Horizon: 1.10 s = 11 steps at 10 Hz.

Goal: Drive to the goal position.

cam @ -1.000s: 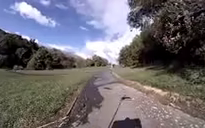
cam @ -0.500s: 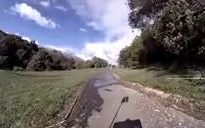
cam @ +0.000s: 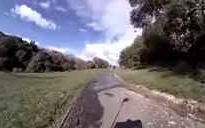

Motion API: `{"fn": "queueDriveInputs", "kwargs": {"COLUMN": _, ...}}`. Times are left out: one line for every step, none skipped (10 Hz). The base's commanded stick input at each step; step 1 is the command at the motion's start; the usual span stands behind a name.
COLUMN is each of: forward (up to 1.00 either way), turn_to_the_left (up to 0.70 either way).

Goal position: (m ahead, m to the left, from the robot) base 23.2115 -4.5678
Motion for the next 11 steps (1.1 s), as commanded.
{"fn": "queueDriveInputs", "kwargs": {"forward": 0.7, "turn_to_the_left": 0.01}}
{"fn": "queueDriveInputs", "kwargs": {"forward": 0.7, "turn_to_the_left": 0.01}}
{"fn": "queueDriveInputs", "kwargs": {"forward": 0.7, "turn_to_the_left": 0.01}}
{"fn": "queueDriveInputs", "kwargs": {"forward": 0.7, "turn_to_the_left": 0.01}}
{"fn": "queueDriveInputs", "kwargs": {"forward": 0.7, "turn_to_the_left": 0.01}}
{"fn": "queueDriveInputs", "kwargs": {"forward": 0.7, "turn_to_the_left": 0.01}}
{"fn": "queueDriveInputs", "kwargs": {"forward": 0.7, "turn_to_the_left": 0.01}}
{"fn": "queueDriveInputs", "kwargs": {"forward": 0.7, "turn_to_the_left": 0.01}}
{"fn": "queueDriveInputs", "kwargs": {"forward": 0.7, "turn_to_the_left": 0.01}}
{"fn": "queueDriveInputs", "kwargs": {"forward": 0.7, "turn_to_the_left": 0.01}}
{"fn": "queueDriveInputs", "kwargs": {"forward": 0.7, "turn_to_the_left": 0.01}}
